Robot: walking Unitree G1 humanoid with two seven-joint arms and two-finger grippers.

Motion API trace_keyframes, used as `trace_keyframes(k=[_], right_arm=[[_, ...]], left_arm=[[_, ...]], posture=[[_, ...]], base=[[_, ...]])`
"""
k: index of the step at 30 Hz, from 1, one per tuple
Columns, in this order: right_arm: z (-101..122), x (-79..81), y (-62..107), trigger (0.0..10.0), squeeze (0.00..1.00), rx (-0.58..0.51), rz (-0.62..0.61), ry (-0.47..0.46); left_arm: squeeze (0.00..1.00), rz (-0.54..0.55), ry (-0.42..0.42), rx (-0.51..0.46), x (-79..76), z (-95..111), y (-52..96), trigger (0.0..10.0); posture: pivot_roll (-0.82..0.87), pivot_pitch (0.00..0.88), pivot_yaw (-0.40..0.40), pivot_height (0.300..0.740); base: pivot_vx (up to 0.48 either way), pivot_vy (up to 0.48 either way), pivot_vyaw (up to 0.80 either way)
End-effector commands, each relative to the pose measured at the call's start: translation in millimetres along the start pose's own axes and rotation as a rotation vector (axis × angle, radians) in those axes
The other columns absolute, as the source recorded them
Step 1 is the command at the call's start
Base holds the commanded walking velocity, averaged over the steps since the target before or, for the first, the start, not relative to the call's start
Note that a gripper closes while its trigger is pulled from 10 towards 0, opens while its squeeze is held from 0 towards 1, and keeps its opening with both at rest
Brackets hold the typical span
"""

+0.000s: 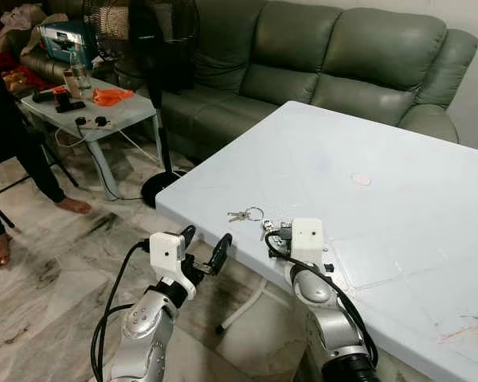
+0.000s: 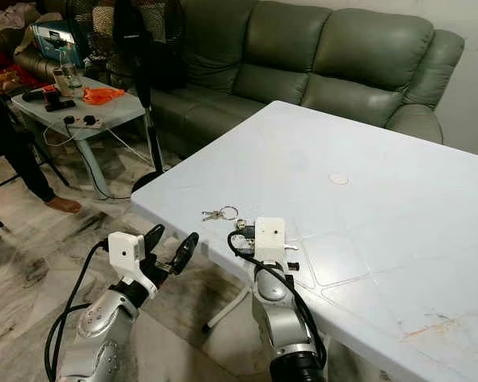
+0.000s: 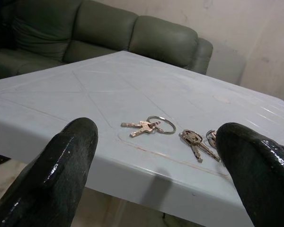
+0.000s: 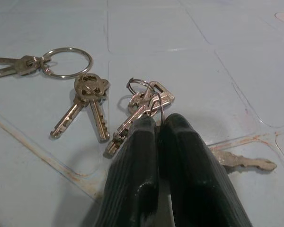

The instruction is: Hang keys on a hook

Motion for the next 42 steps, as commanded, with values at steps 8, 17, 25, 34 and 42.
trace_keyframes(k=[8,17,25,34,42], right_arm=[[2.7,-1.7,1.8,0.0,0.0,-0.025,-0.014,0.031],[8.1,-38.0,-10.4,0.0,0.0,-0.048,-0.136,0.054],[22.1,-84.2,-21.7,0.0,0.0,-0.096,-0.248,0.039],[53.2,-111.6,-13.4,2.3,0.0,-0.298,-0.265,-0.136],[65.9,-112.9,20.9,10.0,0.0,-0.575,-0.115,-0.142]], left_arm=[[0.0,0.005,-0.001,0.006,1.7,0.8,-1.5,10.0],[0.0,0.01,-0.004,-0.032,8.6,19.8,-26.4,10.0],[0.0,0.026,-0.043,-0.08,8.1,55.6,-66.8,10.0],[0.0,0.063,-0.043,-0.145,14.7,86.9,-77.4,10.0],[0.0,0.011,-0.045,-0.21,6.1,93.5,-54.1,10.0]], posture=[[0.0,0.01,-0.039,0.74],[0.01,0.0,-0.054,0.74],[0.01,0.0,-0.056,0.74],[-0.01,0.0,-0.024,0.74],[-0.02,0.0,-0.023,0.74]], base=[[0.0,0.0,0.0],[0.0,0.0,0.0],[0.0,0.0,0.0],[0.0,0.0,0.0],[0.0,0.0,0.0]])
Point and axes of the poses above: a point about 5 cm out from each wrist's last joint towards the gripper, its own y axis pointing back from the gripper into the wrist, its own z axis along the axis of the wrist's last joint, x = y × z, the point moved 3 cm from there along -y, pointing out of the wrist towards the gripper, and after that the axes turned 14 degrees about y, right-handed, at the moved point
